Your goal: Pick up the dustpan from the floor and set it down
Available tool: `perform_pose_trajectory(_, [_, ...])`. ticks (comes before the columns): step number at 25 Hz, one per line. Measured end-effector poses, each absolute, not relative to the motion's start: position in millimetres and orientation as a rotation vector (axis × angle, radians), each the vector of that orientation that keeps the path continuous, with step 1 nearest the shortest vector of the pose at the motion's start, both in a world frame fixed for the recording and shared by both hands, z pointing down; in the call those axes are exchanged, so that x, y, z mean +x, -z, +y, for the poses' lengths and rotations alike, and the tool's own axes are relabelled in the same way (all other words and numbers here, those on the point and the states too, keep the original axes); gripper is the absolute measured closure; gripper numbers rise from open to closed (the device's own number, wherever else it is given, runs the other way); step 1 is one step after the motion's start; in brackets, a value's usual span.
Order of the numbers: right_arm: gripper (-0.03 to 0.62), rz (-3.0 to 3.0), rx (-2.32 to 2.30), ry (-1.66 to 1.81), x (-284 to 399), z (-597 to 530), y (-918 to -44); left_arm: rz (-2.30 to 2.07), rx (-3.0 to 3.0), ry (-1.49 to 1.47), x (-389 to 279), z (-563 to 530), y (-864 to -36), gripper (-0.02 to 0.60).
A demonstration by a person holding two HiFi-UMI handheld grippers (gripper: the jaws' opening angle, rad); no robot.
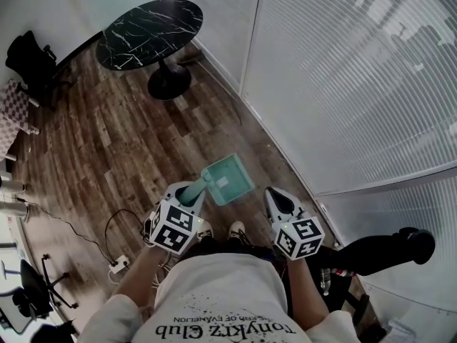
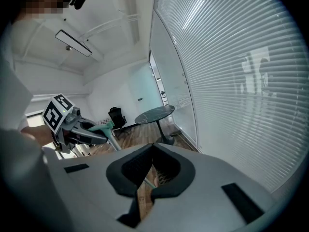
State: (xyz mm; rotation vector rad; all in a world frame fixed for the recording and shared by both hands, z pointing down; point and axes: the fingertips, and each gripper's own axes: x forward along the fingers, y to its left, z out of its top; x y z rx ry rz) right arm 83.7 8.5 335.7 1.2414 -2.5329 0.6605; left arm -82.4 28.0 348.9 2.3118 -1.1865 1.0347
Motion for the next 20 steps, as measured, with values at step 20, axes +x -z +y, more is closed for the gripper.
perform_pose_trajectory(20, [0.571,-2.538,1.232,-0.663,79.4,15.4,-338.1,-1.249,2.306,-0.969,-91.9,26.3,-342.6,0.511])
